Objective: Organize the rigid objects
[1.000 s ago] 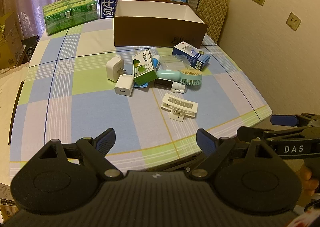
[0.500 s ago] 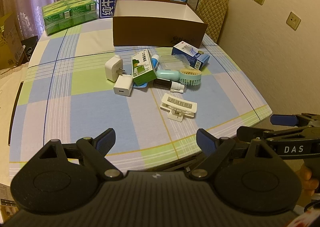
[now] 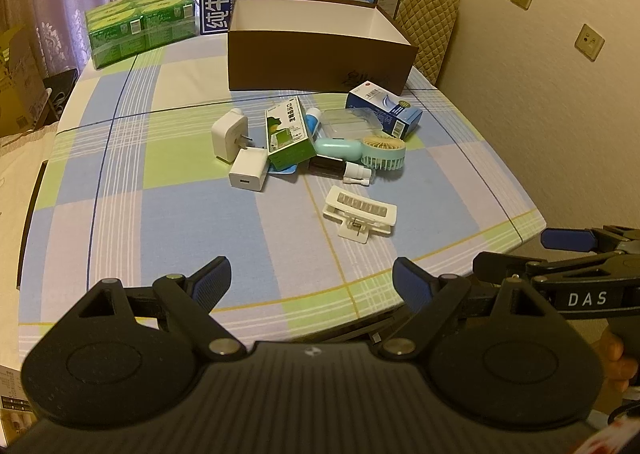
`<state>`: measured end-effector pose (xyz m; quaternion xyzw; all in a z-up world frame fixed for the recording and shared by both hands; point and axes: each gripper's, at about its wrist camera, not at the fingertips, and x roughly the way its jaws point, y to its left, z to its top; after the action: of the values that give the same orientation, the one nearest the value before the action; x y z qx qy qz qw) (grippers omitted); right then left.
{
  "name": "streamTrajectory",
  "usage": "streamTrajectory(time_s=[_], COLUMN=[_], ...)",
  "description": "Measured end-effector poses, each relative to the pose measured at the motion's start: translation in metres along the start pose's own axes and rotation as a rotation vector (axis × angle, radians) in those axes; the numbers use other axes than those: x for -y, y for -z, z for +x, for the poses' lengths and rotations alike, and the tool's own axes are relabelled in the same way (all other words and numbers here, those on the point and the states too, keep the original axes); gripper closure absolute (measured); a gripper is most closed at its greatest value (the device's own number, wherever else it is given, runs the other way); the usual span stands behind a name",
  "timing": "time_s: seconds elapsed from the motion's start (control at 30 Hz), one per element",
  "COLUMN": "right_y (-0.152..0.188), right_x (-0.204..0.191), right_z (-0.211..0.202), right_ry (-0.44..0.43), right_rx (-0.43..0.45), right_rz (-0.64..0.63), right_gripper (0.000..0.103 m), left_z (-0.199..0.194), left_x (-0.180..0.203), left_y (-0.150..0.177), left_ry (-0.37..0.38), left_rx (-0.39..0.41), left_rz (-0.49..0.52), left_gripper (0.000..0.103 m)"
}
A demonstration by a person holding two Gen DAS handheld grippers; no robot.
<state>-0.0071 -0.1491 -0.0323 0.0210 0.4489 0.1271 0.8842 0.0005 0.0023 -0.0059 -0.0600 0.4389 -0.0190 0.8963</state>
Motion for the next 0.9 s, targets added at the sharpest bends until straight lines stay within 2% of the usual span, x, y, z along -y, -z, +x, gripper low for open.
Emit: streamTrajectory(time_s=[0.9], right_y=[-0.0033], right_x=[0.0046], right_z=[0.0046], right_ry=[-0.004], right_rx=[-0.009], right_rz=[-0.008], right_gripper=[0.002], left_z=[0.0059], left_x=[0.004], left_y=[-0.006], left_ry=[-0.003], left_rx=[-0.014], left_rz=[0.001], left_gripper=[0.018])
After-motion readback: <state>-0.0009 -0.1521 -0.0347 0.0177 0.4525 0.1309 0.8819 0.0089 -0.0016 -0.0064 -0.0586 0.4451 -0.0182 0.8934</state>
